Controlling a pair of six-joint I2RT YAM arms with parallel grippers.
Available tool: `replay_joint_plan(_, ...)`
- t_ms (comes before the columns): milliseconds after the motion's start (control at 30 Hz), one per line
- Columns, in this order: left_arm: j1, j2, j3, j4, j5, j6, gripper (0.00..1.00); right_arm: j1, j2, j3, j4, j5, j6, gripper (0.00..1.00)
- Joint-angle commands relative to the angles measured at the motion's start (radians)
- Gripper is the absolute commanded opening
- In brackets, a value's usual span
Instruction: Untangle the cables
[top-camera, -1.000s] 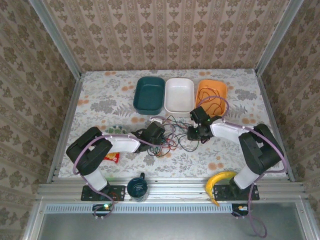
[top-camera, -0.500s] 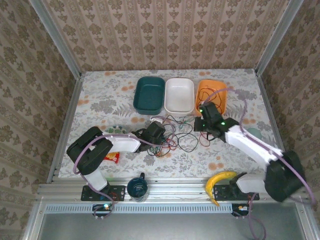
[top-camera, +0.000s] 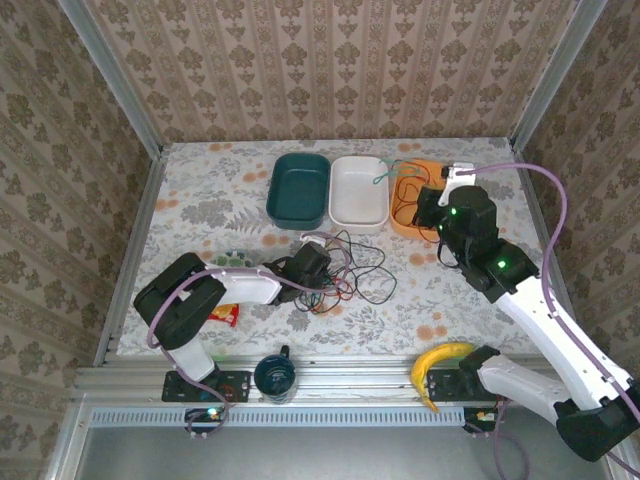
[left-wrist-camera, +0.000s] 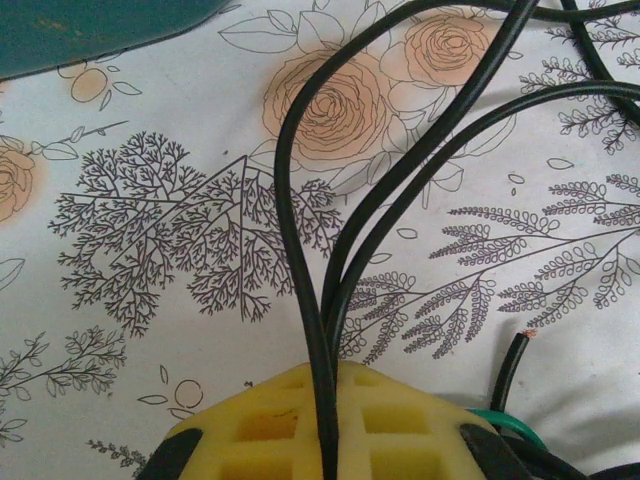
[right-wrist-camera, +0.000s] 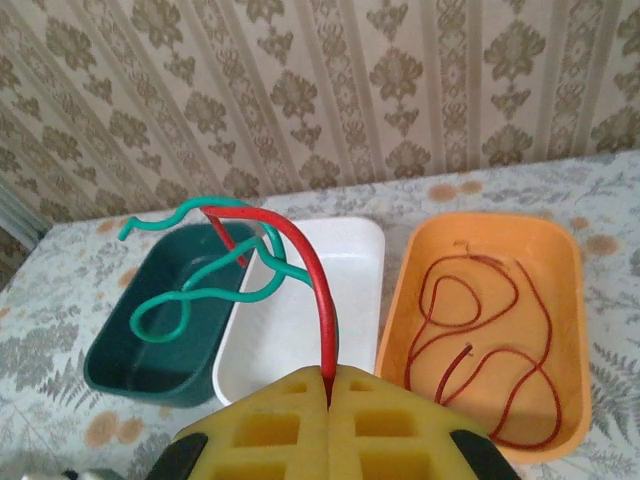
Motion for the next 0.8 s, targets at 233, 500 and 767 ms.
replay_joint_plan(233, -0.001, -0.035, -0.037, 0.092, 0.084, 0.051, 0.0, 0.032, 0.311, -0.188, -0.326, -0.18, 0.148, 0.0)
replay_joint_plan(500, -0.001, -0.074, -0.024, 0.11, 0.173, 0.121, 0.0, 0.021, 0.343, -0.165, -0.208, -0.291, 0.113, 0.0)
replay_joint_plan(767, -0.003, -0.089, 0.006, 0.159, 0.297, 0.177, 0.06, 0.009, 0.365, -0.121, -0.147, -0.449, 0.091, 0.0)
